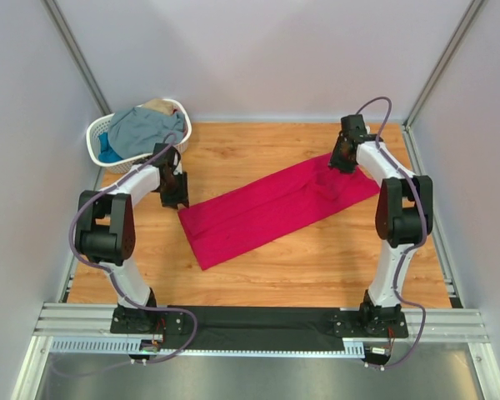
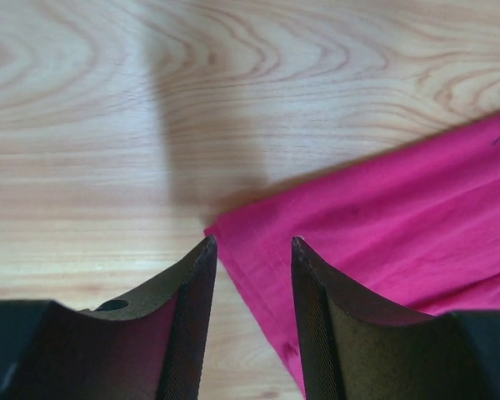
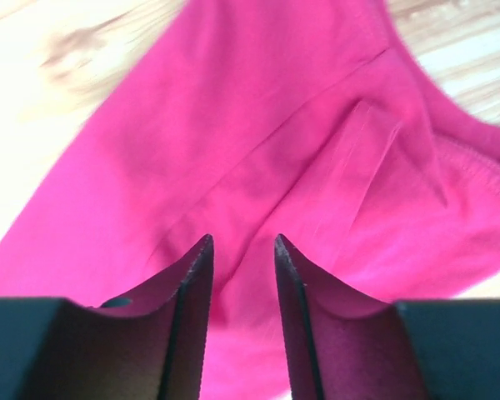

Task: Fold and stack the t-shirts
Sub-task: Fold the tshirt

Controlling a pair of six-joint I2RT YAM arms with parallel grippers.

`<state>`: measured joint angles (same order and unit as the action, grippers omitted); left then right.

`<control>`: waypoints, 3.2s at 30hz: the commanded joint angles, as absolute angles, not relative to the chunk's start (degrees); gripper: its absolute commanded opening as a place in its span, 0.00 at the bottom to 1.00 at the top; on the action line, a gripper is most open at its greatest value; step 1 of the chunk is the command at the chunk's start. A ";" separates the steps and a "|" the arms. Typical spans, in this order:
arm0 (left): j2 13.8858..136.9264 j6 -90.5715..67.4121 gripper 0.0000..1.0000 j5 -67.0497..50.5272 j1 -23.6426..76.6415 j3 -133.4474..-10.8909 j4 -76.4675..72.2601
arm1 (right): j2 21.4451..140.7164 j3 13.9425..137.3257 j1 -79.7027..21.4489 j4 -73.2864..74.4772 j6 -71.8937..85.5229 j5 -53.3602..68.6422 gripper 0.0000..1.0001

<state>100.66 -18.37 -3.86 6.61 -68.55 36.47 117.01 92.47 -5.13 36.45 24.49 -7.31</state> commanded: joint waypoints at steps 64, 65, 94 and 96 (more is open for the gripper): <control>89.19 -18.29 0.52 -15.03 12.65 -55.72 39.81 | 119.30 99.88 9.24 42.97 33.22 5.98 0.54; 89.73 -17.76 0.52 -15.29 12.66 -55.64 39.73 | 116.48 96.71 8.45 43.94 33.83 5.45 0.55; 85.17 -15.91 0.51 -5.71 16.70 -57.66 43.24 | 89.56 54.49 -67.58 38.50 84.02 -13.18 0.47; 84.55 -16.08 0.51 -6.50 16.70 -57.66 43.24 | 90.70 54.67 -69.42 38.58 85.69 -13.88 0.45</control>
